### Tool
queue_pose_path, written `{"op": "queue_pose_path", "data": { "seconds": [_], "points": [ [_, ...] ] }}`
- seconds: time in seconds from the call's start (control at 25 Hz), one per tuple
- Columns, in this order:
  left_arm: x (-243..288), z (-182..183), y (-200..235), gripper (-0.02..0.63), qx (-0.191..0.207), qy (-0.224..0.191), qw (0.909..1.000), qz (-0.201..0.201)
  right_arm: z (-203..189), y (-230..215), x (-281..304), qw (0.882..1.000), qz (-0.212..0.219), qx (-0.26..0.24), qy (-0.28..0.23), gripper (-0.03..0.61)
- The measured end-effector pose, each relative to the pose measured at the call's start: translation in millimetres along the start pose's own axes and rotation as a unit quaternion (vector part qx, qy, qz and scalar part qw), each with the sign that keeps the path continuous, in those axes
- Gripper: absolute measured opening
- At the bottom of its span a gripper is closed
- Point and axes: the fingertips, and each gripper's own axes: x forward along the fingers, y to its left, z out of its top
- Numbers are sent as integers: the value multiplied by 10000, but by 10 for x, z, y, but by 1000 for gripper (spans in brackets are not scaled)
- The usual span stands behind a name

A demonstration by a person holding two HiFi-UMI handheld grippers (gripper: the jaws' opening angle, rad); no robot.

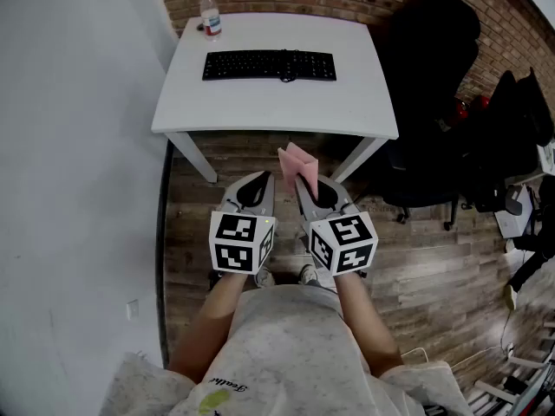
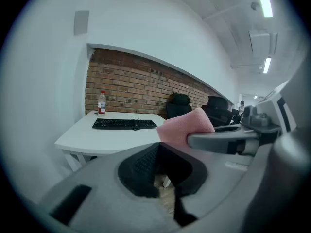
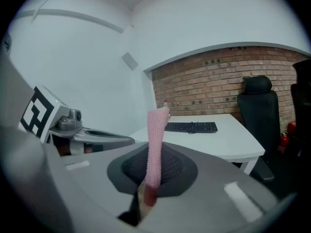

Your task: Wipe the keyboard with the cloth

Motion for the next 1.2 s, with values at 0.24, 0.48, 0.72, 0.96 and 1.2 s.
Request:
{"op": "queue_pose_path", "data": {
  "seconds": [0.24,0.48,0.72,0.96,1.2],
  "points": [
    [-138,-36,140,-8,-43,0,10000,-25,9,206,54,10000,21,61,-62,21],
    [-207,-48,343,-7,-139,-14,9999,50,9,336,184,9999,99,57,-25,23],
    [-156,-56,541,-8,-264,22,9996,72,35,392,398,9997,237,59,11,23],
    [14,-27,701,-6,-306,22,9995,64,13,321,671,9991,411,121,76,23],
    [321,25,956,-5,-353,92,9990,273,38,218,1107,9964,826,120,161,23]
  ]
}}
